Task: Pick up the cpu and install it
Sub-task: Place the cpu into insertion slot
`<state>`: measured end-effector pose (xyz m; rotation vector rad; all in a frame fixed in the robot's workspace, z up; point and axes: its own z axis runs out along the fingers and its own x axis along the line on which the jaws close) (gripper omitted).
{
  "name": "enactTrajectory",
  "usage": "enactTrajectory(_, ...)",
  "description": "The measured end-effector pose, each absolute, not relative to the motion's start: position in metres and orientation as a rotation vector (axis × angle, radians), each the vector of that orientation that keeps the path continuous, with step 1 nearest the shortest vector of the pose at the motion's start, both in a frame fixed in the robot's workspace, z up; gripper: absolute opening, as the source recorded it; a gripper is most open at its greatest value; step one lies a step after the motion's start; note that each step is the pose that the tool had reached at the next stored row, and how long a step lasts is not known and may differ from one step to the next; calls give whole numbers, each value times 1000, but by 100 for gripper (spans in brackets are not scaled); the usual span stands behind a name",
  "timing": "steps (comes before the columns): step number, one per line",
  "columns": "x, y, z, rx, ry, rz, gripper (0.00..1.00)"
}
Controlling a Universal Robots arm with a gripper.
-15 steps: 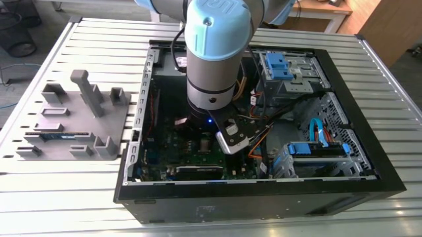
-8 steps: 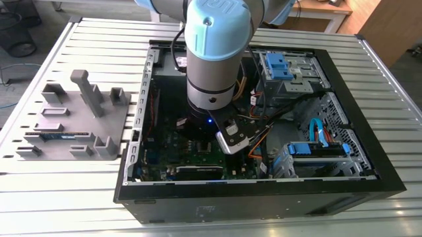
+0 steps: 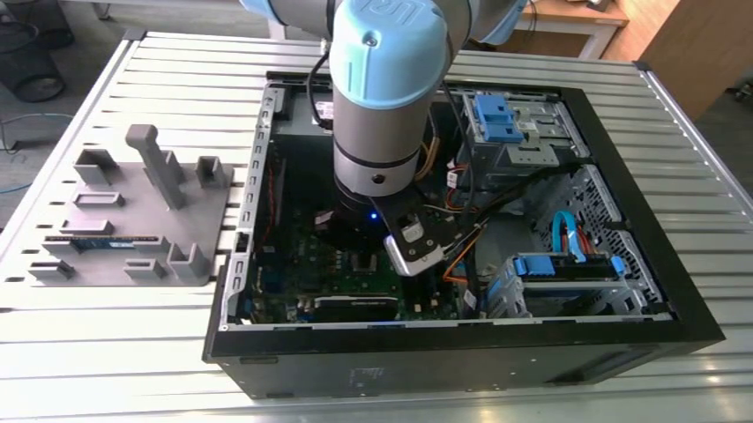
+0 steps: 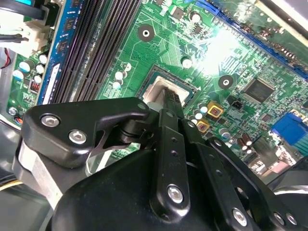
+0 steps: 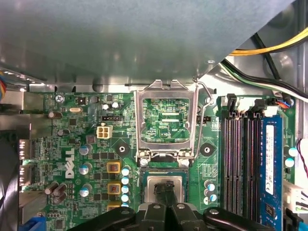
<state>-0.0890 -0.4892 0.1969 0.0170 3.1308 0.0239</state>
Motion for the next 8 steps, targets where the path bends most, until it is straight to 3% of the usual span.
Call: enactTrajectory(8, -90, -489, 195, 23, 3131, 24, 11)
